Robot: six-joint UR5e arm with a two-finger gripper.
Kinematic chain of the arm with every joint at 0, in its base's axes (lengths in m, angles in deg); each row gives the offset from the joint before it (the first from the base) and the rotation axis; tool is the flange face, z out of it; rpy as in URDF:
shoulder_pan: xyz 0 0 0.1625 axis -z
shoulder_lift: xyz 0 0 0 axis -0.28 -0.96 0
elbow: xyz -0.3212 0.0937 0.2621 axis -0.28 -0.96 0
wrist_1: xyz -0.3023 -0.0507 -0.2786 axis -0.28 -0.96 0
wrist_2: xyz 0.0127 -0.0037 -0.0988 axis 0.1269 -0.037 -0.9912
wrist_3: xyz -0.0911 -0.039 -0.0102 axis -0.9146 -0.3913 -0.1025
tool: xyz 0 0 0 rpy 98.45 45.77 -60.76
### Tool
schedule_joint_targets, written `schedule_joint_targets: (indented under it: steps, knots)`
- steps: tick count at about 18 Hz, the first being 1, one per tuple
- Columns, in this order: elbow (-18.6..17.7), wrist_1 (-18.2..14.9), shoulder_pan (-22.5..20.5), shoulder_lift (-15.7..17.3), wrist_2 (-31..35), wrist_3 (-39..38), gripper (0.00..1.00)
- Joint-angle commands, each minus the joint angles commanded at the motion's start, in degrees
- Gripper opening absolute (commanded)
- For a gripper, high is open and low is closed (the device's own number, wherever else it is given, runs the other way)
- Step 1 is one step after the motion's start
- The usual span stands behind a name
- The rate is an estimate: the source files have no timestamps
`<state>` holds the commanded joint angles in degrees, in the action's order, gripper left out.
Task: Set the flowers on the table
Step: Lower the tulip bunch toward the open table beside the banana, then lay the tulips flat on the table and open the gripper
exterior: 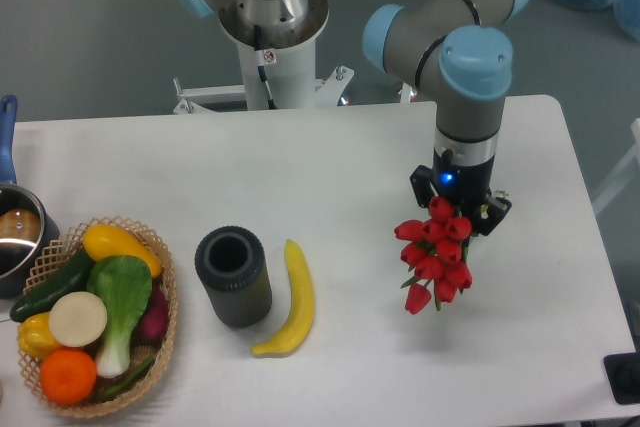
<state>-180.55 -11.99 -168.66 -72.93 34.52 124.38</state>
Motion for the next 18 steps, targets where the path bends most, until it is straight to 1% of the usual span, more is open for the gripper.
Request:
schedule_joint_targets:
  steps: [10, 12, 13, 17, 18]
  knots:
    - [-0.6, 0.0, 1.0, -3.3, -0.4, -0.1, 0.53]
    - [-0.8, 0.0, 1.1, -4.0, -0.4, -0.1, 0.55]
    - [-0.8, 0.0, 1.1, -4.1, -0.4, -0.1, 0.57]
    - [-1.3, 0.0, 1.5, -4.2, -0.4, 0.0, 0.57]
    - [-1.3, 0.0, 1.5, -4.1, -0.4, 0.0, 0.59]
